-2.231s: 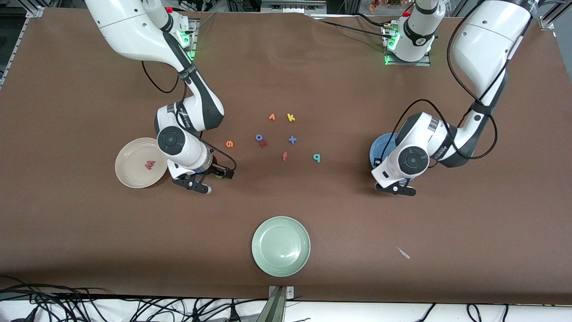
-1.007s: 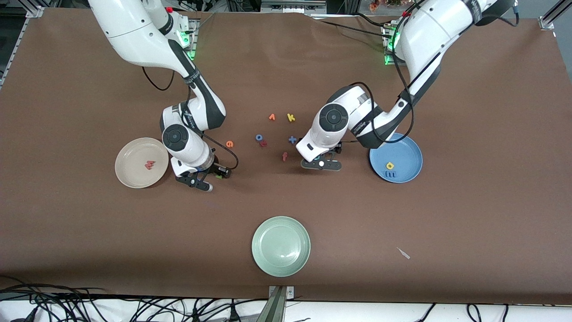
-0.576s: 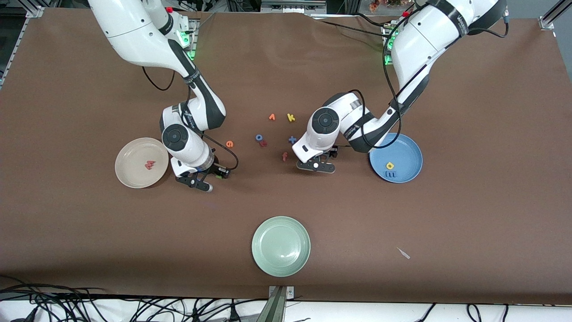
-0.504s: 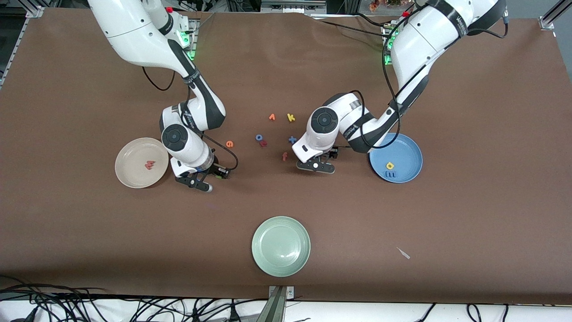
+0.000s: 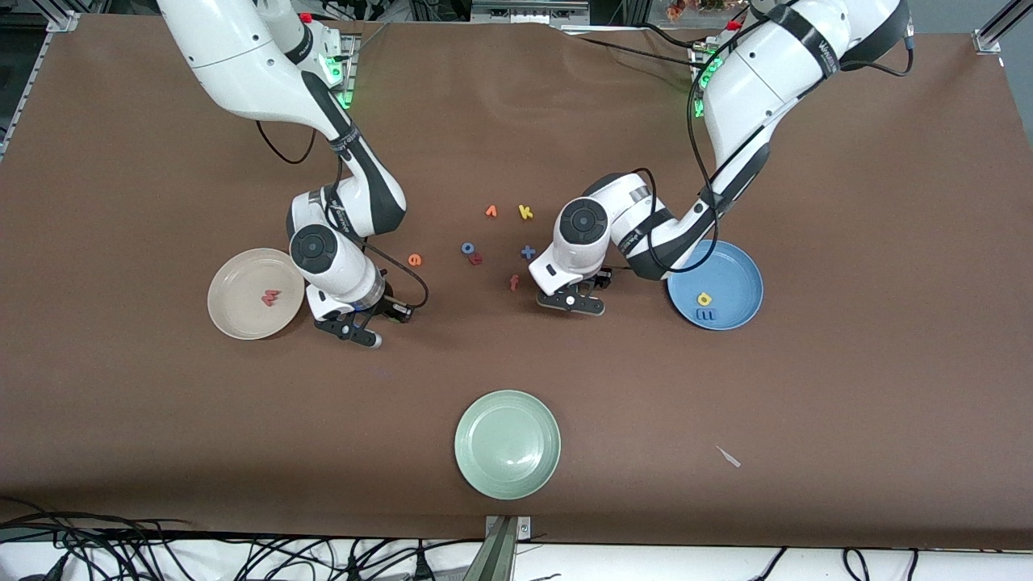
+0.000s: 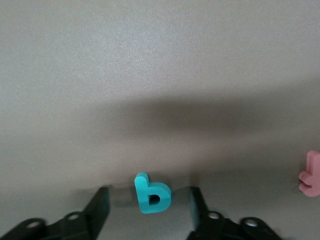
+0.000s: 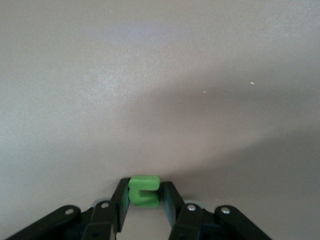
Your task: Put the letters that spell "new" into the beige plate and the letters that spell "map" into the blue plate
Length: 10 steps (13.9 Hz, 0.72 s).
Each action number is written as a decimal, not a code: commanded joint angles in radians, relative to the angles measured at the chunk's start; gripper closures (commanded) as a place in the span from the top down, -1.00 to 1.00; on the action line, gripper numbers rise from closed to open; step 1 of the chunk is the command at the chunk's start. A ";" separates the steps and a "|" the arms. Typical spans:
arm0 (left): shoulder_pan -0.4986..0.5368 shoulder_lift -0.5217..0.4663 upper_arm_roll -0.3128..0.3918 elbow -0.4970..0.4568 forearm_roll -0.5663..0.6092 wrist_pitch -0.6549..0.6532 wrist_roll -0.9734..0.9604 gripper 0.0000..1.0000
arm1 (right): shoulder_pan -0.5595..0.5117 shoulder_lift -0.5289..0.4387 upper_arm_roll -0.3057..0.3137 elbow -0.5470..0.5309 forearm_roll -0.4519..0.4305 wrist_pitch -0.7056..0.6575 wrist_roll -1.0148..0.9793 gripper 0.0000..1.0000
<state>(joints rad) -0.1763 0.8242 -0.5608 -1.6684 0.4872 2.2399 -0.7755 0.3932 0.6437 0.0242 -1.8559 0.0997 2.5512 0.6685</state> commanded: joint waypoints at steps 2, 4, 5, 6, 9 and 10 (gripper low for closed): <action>-0.011 -0.002 0.009 0.024 0.030 -0.019 0.002 -0.86 | -0.005 -0.001 0.008 0.000 0.006 0.006 0.003 -0.65; 0.001 -0.029 0.006 0.035 0.030 -0.064 0.008 -0.87 | -0.005 -0.007 0.008 0.010 0.006 -0.012 -0.001 -0.72; 0.006 -0.055 0.006 0.042 0.031 -0.119 0.022 -0.87 | -0.007 -0.010 0.008 0.021 0.006 -0.035 -0.001 -0.74; 0.020 -0.095 0.004 0.044 0.030 -0.167 0.059 -0.85 | -0.007 -0.016 0.007 0.033 0.006 -0.070 -0.003 -0.74; 0.101 -0.172 0.004 0.042 0.018 -0.297 0.301 -0.79 | -0.016 -0.073 -0.010 0.047 0.006 -0.202 -0.080 -0.76; 0.142 -0.189 0.001 0.042 0.013 -0.327 0.382 -0.78 | -0.019 -0.097 -0.029 0.040 0.006 -0.244 -0.119 -0.77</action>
<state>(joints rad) -0.1053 0.6975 -0.5573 -1.6008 0.4922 1.9723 -0.5466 0.3903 0.6089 0.0125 -1.8011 0.0994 2.3908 0.6248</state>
